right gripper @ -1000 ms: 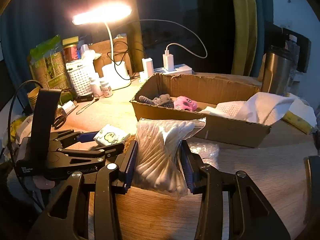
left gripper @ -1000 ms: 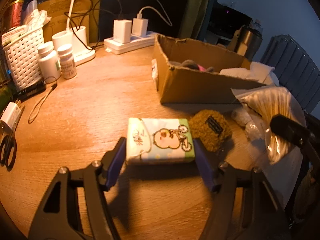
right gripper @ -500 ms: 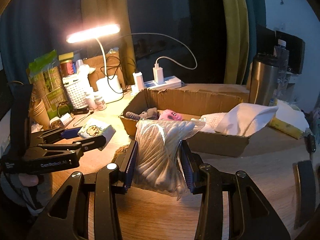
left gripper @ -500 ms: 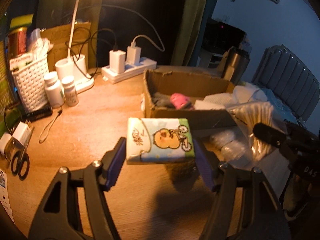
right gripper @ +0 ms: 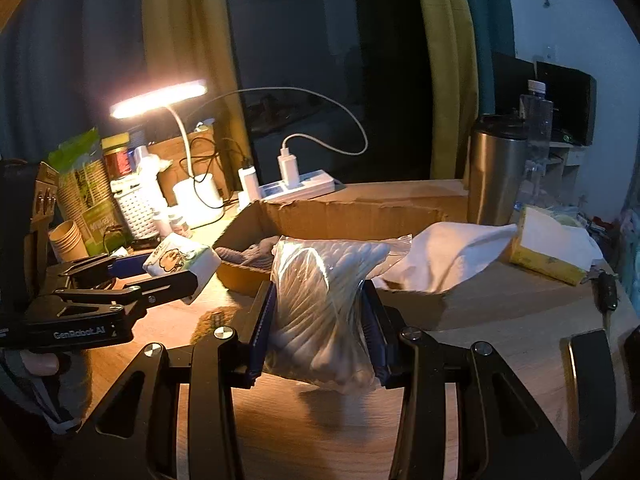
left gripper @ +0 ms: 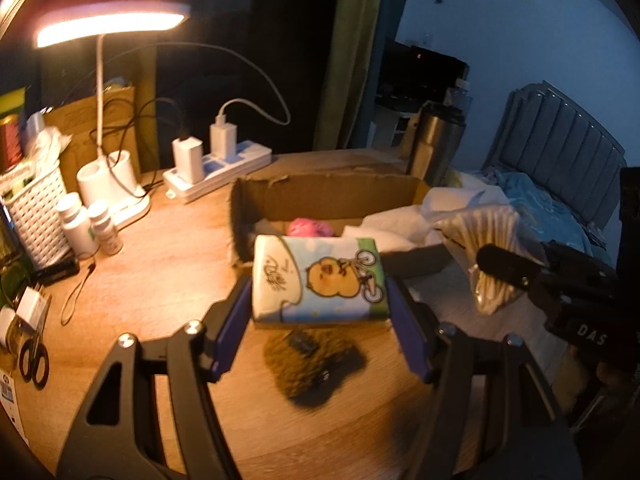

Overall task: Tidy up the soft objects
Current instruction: 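Grasp the printed tissue pack with the left gripper while the right lifts the swab bag, then carry both items over the box and release them inside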

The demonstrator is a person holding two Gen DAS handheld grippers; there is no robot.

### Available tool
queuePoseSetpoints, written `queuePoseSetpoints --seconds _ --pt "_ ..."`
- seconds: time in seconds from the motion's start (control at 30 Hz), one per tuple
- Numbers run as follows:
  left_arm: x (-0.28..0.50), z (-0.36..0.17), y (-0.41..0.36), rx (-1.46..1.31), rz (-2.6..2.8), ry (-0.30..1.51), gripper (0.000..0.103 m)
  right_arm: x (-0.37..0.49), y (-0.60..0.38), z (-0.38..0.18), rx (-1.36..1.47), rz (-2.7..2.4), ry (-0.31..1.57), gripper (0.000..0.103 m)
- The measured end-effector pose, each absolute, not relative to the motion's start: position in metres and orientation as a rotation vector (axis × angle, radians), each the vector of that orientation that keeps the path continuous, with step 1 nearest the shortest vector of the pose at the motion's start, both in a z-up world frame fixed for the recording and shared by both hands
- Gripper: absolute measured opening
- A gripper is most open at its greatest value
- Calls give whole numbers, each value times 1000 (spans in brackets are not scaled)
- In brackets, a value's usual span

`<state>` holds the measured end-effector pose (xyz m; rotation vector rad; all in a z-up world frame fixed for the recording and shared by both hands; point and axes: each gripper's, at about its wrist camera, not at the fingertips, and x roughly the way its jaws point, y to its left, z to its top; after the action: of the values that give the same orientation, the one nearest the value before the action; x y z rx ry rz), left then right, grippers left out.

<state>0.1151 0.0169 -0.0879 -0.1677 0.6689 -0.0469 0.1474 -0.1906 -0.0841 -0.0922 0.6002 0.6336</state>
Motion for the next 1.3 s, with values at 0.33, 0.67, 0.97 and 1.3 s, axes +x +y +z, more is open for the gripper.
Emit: queuePoseSetpoints --seconds 0.33,0.67,0.97,1.3 --pt "144 -79 -11 -133 -87 673 67 174 -212 -81 -76 623 595 44" --pt "170 -78 -22 -142 -108 668 67 200 -223 -86 -73 608 611 44" --pt "189 -67 -26 -121 -107 647 67 227 -222 -88 -37 611 599 44" --pt "215 -77 -24 -138 -115 670 67 255 -214 -92 -41 609 606 44"
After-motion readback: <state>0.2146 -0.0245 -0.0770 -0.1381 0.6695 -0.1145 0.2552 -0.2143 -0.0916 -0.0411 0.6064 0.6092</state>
